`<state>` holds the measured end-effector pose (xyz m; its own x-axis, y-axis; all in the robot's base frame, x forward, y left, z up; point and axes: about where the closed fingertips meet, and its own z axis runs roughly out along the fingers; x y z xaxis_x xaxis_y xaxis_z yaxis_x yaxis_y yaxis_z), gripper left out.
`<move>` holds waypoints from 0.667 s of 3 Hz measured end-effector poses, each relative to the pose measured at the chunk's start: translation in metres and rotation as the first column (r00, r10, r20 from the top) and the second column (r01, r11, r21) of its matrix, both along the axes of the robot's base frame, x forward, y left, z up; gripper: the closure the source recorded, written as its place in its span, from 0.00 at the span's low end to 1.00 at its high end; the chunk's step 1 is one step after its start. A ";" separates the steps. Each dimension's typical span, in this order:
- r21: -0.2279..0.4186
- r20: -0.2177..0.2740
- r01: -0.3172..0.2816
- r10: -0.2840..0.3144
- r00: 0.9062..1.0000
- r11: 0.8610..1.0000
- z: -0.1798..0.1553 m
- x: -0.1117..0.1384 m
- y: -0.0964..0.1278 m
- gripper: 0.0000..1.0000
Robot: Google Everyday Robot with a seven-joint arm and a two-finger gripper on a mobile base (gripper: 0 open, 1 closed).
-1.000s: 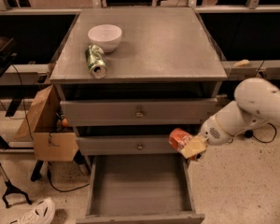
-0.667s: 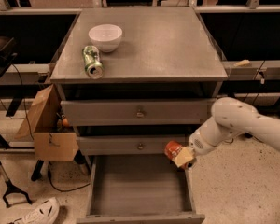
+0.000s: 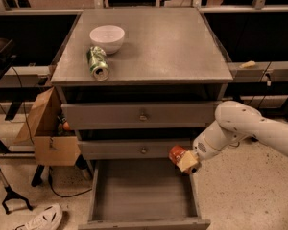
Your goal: Place coke can into bottom drawer
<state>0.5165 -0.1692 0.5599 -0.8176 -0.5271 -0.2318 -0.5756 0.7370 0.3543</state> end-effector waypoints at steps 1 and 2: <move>0.048 -0.030 0.003 -0.002 1.000 0.999 -0.022 0.001 0.008 1.00; 0.110 -0.107 0.011 0.001 0.994 0.994 -0.091 -0.006 0.038 1.00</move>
Offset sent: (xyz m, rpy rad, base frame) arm -0.0172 0.0794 -0.2115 0.2146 0.2399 -0.0257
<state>0.5102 -0.1314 0.4688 -0.8433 -0.4989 -0.1998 -0.5266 0.6927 0.4929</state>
